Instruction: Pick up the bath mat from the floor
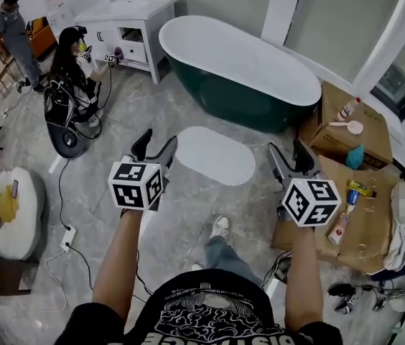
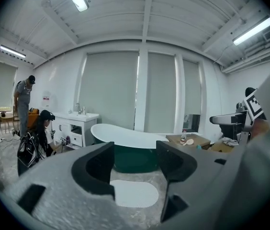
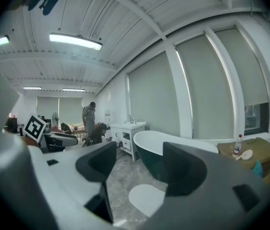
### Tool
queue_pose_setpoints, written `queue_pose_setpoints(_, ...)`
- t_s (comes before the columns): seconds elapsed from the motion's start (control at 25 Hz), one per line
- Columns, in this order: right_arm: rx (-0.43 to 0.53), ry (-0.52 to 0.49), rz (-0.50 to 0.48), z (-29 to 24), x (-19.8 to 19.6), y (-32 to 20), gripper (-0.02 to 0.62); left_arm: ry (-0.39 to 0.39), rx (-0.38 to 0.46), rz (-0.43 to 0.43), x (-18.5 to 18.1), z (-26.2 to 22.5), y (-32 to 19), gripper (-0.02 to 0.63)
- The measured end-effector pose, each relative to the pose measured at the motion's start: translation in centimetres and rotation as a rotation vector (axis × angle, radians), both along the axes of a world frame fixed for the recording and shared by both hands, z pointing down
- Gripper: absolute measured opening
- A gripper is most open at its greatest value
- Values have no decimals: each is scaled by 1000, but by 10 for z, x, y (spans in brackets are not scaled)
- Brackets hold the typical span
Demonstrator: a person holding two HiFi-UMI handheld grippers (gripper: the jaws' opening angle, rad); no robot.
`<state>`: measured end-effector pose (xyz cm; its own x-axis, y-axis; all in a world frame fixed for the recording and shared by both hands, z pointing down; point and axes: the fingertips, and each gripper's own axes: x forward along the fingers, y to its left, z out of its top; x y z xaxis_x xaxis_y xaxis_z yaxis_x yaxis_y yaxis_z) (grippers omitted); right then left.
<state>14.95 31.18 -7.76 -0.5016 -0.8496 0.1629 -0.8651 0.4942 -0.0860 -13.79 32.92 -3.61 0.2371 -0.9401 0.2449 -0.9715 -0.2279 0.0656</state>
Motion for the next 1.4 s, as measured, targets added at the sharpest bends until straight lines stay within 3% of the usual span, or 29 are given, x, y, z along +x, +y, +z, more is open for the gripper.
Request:
queue_pose_setpoints(0.28, -1, -26, 32, 10, -3, -71, 293, -20, -5, 16, -7, 8, -72, 281)
queue_pose_setpoints(0.8, -21, -32, 51, 11, 15, -257, 302, -29, -9, 9, 2, -2, -257, 282)
queue_pose_setpoints(1.08, -28, -37, 80, 9, 23, -303, 304, -40, -9, 36, 11, -10, -313, 282)
queue_pose_setpoints(1.4, -38, -59, 203, 12, 42, -334, 305, -29, -15, 116, 11, -3, -371, 282)
